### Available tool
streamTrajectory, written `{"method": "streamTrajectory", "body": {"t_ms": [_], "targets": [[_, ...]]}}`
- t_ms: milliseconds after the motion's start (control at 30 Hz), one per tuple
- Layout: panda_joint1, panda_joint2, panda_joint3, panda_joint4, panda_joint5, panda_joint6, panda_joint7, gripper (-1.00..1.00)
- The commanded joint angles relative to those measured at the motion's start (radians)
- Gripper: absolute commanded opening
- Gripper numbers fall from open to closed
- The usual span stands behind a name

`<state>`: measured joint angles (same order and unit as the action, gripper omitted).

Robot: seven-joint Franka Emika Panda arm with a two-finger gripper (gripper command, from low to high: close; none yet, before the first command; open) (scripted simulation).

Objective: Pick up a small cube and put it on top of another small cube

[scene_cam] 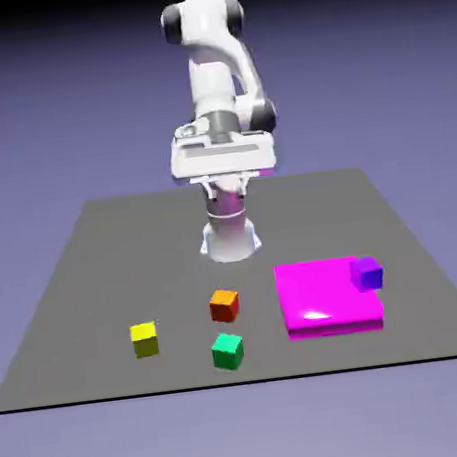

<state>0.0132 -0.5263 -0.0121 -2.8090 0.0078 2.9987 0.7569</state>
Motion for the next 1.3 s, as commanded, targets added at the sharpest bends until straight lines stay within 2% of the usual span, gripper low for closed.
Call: {"method": "streamTrajectory", "body": {"t_ms": [0, 433, 500, 733, 767, 1033, 1267], "targets": [[0.001, 0.036, -0.010, 0.001, 0.007, -0.032, 0.013, 0.00], [0.014, 0.507, -0.141, 0.012, 0.091, -0.445, 0.185, 0.00], [0.014, 0.512, -0.142, 0.012, 0.092, -0.449, 0.186, 0.00], [-0.042, 0.754, -0.044, 0.016, 0.222, -0.215, 0.093, 0.00], [-0.042, 0.754, -0.044, 0.016, 0.222, -0.215, 0.093, -1.00], [0.014, 0.512, -0.142, 0.012, 0.092, -0.449, 0.186, -1.00], [-0.170, 0.595, -0.182, 0.229, 0.196, -0.557, 0.436, -1.00]]}}
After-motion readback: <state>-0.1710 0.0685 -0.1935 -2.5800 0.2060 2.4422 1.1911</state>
